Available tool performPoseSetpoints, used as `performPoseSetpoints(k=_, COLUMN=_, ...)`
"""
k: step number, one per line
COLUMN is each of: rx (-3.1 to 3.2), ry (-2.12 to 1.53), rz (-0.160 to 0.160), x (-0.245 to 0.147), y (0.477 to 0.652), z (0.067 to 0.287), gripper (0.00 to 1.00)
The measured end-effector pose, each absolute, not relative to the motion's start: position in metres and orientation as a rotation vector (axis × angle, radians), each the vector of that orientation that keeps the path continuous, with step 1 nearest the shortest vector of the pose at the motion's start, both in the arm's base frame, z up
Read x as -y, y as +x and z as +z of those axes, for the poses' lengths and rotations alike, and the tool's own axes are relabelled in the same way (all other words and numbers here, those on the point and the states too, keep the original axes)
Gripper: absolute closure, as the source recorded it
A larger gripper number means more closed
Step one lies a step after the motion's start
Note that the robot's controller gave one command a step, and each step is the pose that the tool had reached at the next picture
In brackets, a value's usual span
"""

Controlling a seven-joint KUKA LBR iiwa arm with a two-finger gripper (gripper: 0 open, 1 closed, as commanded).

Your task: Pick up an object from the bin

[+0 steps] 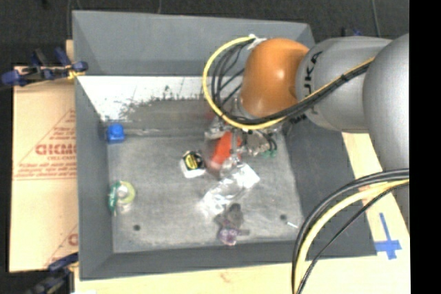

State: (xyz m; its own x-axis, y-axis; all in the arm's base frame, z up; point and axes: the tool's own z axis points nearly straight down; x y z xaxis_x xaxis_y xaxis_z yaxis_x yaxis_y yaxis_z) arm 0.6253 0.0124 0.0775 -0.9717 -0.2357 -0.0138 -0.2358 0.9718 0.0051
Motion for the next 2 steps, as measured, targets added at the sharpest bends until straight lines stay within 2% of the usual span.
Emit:
performPoseSetpoints(k=1, rx=-3.079, ry=-0.578, rz=-0.003, x=0.004, y=0.651, z=0.103, gripper=0.0)
performPoseSetpoints(k=2, rx=-3.083, ry=-0.564, rz=0.0, x=0.018, y=0.657, z=0.102, gripper=0.0)
